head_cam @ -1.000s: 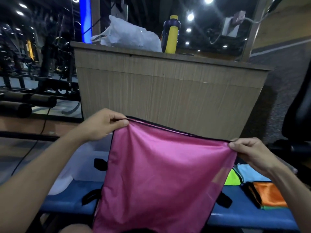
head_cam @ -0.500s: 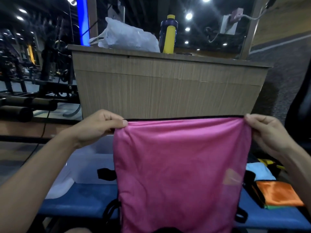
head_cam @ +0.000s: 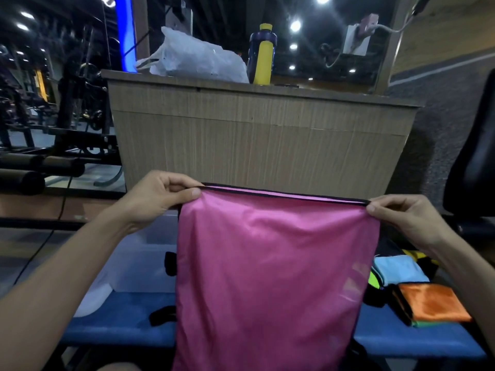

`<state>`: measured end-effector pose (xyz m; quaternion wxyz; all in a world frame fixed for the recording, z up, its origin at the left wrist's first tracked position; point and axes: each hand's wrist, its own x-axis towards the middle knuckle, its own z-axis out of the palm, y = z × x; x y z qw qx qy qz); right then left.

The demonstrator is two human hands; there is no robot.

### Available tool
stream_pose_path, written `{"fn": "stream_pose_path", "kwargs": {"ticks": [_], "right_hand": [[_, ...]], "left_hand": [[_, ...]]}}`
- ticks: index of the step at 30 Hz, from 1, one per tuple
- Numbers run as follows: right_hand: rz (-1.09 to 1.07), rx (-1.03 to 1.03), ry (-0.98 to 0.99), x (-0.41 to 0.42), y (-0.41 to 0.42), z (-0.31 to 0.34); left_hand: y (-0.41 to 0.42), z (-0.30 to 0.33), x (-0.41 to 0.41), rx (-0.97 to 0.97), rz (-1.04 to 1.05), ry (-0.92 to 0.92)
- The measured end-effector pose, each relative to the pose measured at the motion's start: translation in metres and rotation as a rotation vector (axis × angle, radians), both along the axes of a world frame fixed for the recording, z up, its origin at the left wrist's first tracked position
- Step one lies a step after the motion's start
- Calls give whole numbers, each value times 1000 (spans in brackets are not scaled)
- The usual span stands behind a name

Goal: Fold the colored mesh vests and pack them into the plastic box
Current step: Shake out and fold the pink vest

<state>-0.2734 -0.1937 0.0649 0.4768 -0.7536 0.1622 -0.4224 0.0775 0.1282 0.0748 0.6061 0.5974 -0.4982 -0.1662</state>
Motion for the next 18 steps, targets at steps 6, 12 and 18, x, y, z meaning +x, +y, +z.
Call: {"fn": "stream_pose_path", "kwargs": {"ticks": [6,12,18], "right_hand": [[39,15,28,-1,-2,0],[73,49,20,1,1,9],[111,106,-2,-4,7,15]], "left_hand": [[-2,3,9,84,60,-148],[-6,6,10,199,335,-596],[4,7,4,261,13,-338]]}}
